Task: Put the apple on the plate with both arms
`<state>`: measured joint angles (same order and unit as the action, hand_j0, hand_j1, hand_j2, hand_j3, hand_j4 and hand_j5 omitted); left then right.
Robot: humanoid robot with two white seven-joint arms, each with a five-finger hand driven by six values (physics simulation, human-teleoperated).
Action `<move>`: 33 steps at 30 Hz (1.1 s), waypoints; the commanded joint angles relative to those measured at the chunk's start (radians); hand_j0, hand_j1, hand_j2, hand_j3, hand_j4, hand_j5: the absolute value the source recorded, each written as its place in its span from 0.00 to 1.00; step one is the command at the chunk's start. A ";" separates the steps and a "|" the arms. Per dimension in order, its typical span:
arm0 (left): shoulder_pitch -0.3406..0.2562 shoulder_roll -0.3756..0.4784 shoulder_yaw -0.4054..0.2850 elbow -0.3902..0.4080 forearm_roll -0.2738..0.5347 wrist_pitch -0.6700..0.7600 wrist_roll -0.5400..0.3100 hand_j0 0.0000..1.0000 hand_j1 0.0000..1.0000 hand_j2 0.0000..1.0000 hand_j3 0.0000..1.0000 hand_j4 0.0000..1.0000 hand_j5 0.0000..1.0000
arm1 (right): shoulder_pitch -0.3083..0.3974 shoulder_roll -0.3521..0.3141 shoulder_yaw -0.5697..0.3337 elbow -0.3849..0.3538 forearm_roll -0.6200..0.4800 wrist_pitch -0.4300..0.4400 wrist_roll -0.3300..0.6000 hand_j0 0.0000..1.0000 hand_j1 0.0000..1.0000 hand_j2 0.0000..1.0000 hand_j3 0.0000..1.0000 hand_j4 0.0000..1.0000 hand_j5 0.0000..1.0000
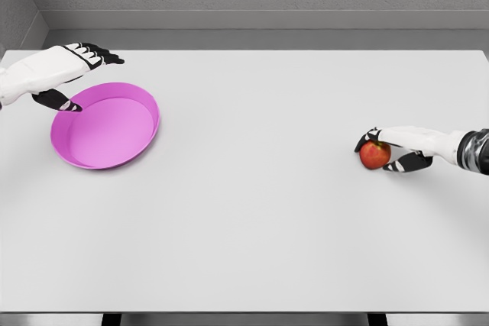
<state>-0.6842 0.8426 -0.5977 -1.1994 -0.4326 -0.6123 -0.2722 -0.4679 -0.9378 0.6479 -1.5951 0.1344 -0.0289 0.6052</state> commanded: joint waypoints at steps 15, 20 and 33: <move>0.000 0.004 0.001 0.000 0.006 0.001 0.001 1.00 1.00 1.00 1.00 1.00 1.00 | -0.038 -0.003 -0.024 -0.043 0.004 0.000 0.006 0.50 0.50 0.50 0.50 0.50 0.50; -0.002 0.004 0.001 0.000 0.006 0.001 0.001 1.00 1.00 1.00 1.00 1.00 1.00 | -0.052 -0.001 -0.025 -0.060 0.002 -0.002 0.006 0.50 0.50 0.50 0.50 0.50 0.50; -0.002 0.004 0.001 0.000 0.006 0.001 0.001 1.00 1.00 1.00 1.00 1.00 1.00 | -0.095 0.073 -0.024 -0.157 -0.010 -0.012 0.006 0.46 0.46 0.46 0.46 0.46 0.46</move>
<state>-0.6858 0.8458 -0.5977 -1.1995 -0.4326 -0.6122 -0.2721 -0.5859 -0.8972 0.6222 -1.7411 0.1314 -0.0404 0.6114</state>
